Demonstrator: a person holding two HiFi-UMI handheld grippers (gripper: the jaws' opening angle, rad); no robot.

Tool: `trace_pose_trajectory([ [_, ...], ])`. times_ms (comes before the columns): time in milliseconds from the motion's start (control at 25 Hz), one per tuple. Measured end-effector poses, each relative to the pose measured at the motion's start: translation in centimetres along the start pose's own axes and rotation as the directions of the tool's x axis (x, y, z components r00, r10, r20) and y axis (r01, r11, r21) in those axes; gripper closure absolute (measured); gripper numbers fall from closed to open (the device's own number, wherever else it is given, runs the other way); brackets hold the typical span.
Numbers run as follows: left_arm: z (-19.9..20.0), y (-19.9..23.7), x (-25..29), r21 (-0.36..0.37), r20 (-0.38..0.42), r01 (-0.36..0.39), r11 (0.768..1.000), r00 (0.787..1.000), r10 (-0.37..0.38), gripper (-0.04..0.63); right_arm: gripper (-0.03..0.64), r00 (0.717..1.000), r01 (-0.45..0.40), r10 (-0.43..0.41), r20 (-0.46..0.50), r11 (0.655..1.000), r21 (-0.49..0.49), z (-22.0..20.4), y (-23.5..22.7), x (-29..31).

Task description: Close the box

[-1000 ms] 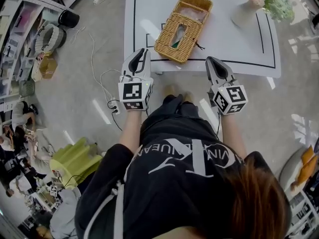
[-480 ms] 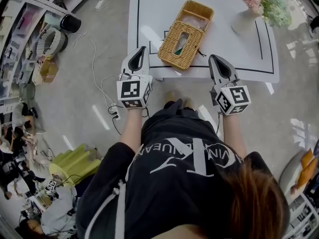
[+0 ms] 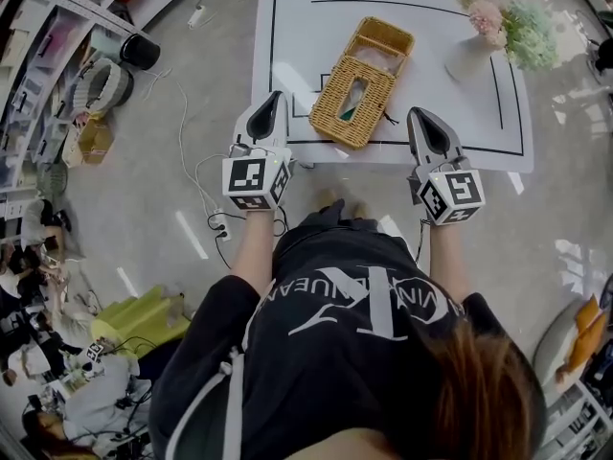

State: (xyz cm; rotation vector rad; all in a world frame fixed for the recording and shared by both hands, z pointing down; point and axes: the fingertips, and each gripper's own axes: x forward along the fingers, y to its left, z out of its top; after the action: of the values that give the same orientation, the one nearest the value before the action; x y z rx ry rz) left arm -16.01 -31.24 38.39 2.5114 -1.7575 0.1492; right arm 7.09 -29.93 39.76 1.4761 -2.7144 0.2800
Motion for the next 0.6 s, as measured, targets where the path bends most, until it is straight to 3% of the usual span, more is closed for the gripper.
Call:
trace_pose_trajectory([
  [600,4.1,1.4,0.7,-0.033,0.112,0.025,0.999,0.993,-0.021,0.584,0.620,0.998,-0.007,0.010,0.061,0.998,-0.055,3.2,0.5,1.1],
])
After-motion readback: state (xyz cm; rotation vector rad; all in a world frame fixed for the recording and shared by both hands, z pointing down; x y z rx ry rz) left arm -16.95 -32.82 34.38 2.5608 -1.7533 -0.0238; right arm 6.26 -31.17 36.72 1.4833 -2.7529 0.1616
